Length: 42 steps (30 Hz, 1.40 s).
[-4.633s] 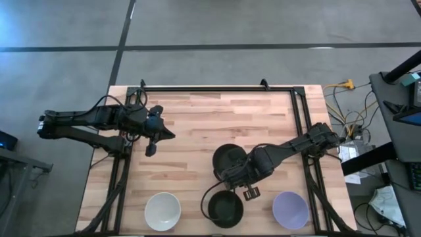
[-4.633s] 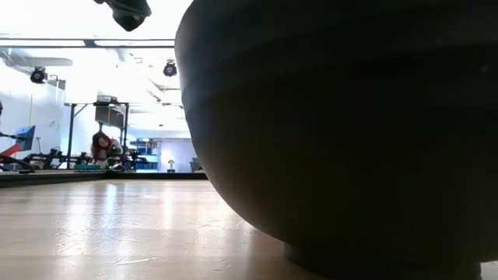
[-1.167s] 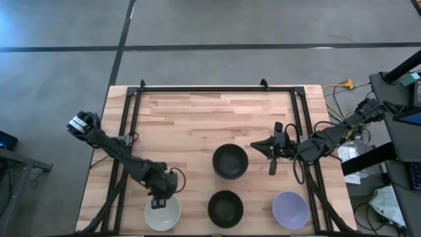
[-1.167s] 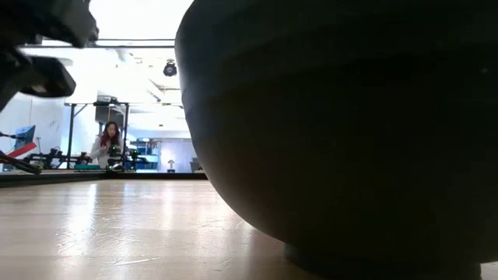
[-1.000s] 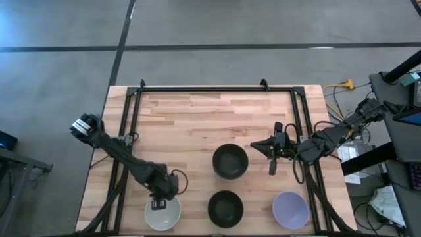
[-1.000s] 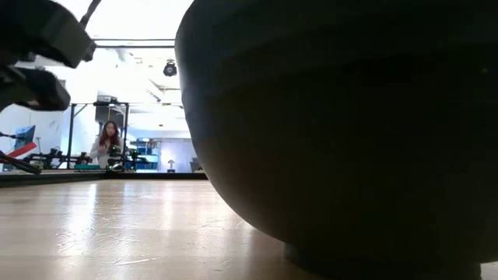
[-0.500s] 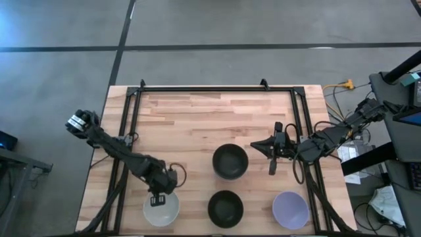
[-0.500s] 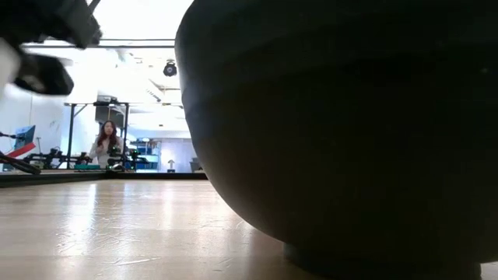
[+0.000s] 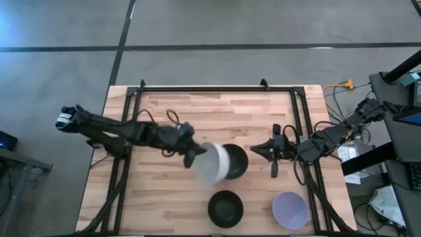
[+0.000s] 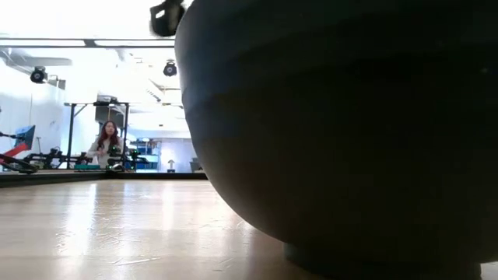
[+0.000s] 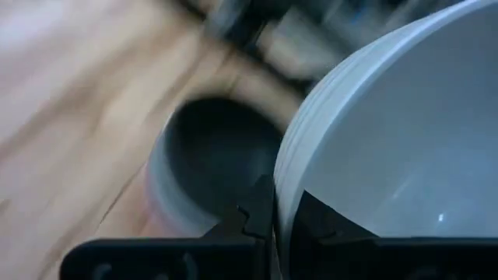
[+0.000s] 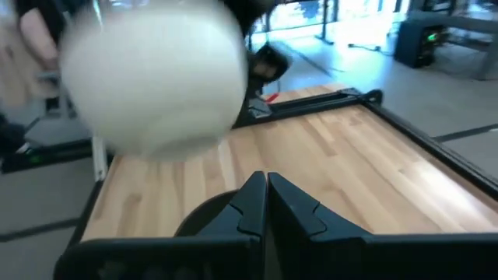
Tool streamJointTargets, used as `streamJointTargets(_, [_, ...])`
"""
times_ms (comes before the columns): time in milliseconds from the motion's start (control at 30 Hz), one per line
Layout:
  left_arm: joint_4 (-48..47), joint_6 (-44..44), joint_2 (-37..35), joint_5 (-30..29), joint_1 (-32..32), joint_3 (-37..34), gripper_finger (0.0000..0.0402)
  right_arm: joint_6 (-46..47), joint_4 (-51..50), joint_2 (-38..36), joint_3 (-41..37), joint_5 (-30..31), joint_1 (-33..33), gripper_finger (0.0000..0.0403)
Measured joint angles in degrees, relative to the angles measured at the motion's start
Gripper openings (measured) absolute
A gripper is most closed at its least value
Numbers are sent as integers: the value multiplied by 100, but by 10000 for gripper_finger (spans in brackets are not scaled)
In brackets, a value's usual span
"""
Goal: Nest bowls inside each other
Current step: Stack the white bowl on top of the black bowl
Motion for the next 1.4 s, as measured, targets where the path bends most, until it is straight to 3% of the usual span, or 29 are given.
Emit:
streamJointTargets(100, [676,260,95,9,195,338,0,1,-241,-77,-2,-221,30,9])
streamJointTargets(167, [525,245,255,12,296,719,0,59,-513,-165,-2,-288,79,9])
streamJointTargets(433, [-1484,-464,1542,679,754,2792,0,247,-1750,-876,-7,-290,297,9])
streamJointTargets(567, [-2439,-371,2409,1008,877,4130,0,382,-2201,-1298,-7,-291,304,9])
streamJointTargets(733, [-4291,-147,3491,1285,950,5879,0,588,-2454,-1698,-7,-290,304,9])
streamJointTargets(867, [-5304,-38,4161,1472,980,6823,0,588,-2543,-1876,-17,-291,302,9])
streamJointTargets(1033, [-5761,-38,4683,1961,1044,7183,0,588,-2712,-1892,-52,-292,304,9])
streamJointTargets(1400, [-6286,-23,5017,1845,1153,7179,0,653,-2756,-1885,-61,-305,304,9])
